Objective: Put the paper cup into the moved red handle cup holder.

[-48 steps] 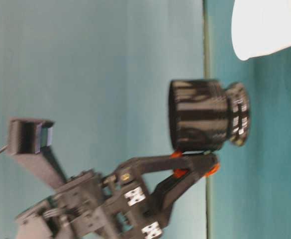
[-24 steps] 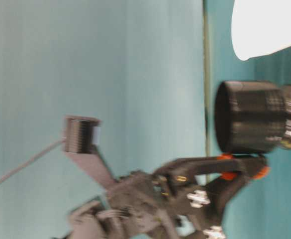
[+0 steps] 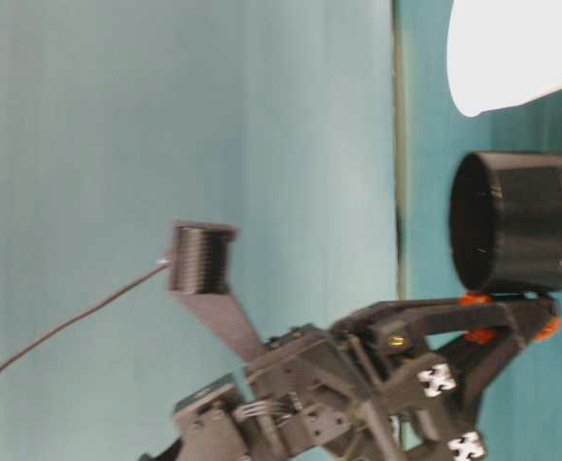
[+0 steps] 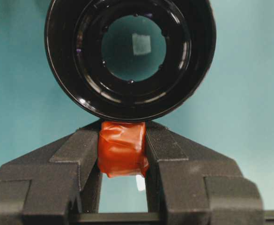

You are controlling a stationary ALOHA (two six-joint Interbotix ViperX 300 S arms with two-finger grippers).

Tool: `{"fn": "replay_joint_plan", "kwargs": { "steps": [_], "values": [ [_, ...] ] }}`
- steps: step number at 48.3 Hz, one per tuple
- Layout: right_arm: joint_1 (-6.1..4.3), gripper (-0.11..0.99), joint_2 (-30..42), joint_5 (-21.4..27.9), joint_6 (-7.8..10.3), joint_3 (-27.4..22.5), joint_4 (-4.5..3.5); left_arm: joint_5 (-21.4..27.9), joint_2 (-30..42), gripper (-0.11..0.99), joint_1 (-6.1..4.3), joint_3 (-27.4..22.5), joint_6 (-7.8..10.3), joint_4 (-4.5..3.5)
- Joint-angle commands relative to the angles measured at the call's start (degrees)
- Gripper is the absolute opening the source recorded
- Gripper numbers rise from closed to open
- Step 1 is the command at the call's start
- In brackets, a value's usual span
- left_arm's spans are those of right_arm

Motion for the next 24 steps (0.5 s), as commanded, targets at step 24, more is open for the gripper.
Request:
{"fn": "replay_joint_plan", "kwargs": {
  "steps": [24],
  "values": [
    [-0.09,-0.11,0.4,-0.2,0.53,-0.8,0.18,-1.6,1.3,0.26,-0.09,-0.4,-0.09,0.18]
  ]
}}
